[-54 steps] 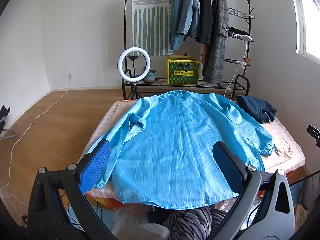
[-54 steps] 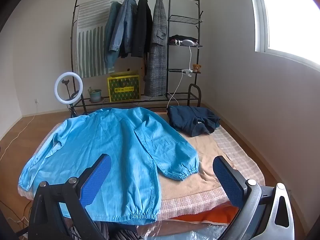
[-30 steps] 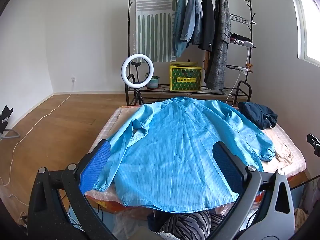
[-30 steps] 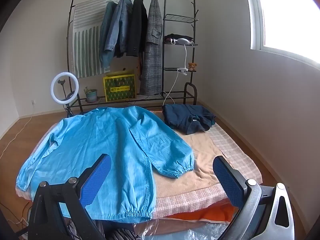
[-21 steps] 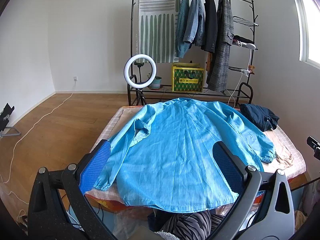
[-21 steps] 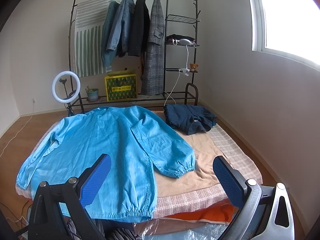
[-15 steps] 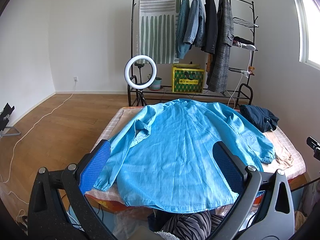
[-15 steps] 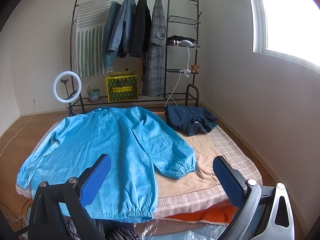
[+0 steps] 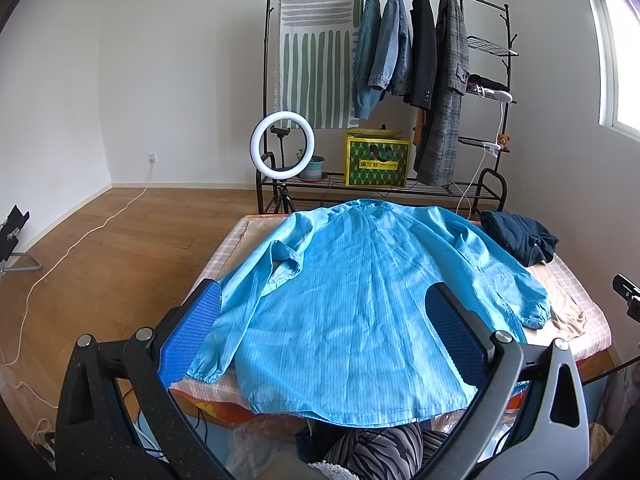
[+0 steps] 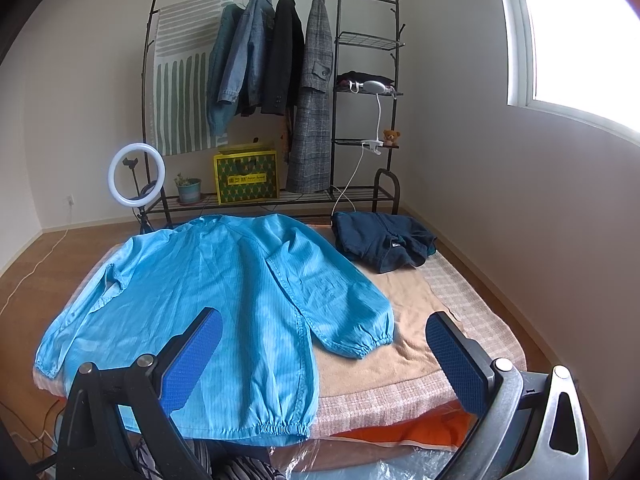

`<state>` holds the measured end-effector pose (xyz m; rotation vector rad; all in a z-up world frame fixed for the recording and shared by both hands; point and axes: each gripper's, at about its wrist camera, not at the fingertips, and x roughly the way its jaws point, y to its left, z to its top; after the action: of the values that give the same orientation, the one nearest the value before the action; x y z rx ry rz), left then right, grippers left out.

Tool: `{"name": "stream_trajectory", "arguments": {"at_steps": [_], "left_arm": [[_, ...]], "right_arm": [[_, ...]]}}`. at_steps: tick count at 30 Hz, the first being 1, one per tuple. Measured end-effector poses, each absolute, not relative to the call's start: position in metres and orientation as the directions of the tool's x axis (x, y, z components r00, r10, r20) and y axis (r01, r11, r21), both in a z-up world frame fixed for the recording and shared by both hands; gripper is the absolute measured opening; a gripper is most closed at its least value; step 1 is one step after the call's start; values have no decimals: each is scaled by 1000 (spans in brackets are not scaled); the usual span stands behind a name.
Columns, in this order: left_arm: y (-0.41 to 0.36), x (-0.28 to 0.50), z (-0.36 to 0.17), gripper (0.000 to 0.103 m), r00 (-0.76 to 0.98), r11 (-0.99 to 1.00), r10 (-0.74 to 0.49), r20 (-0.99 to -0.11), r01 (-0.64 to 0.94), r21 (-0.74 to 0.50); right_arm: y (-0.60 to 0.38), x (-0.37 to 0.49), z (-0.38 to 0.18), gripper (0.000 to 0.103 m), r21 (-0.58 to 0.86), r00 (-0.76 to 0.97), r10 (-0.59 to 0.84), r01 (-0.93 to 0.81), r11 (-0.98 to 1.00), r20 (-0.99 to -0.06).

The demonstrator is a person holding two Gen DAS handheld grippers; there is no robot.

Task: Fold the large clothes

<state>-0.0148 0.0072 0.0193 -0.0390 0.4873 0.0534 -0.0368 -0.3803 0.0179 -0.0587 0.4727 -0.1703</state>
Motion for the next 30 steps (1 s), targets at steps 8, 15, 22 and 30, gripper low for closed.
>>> {"name": "stream_trajectory", "arguments": {"at_steps": [8,15,22,30], "left_arm": [[8,-15,20,103,882,998,42,-469,-60,-25],[8,-16,21,103,883,998,42,-468,-61,-24],[7,-16,21,103,882,998,44,-468,-63,-26],[9,-15,22,103,881,997,50,-471,-70,-24]], "right_arm": [[-381,-34,17,103,-93,873,-176,150,984,-455],[-382,-33,16,103,-92,872,-177,152,984,-456],[-383,-33,16,103,-91,872,-176,151,984,-456],[-381,-34,15,103,-94,872,-175,148,985,-457]]}}
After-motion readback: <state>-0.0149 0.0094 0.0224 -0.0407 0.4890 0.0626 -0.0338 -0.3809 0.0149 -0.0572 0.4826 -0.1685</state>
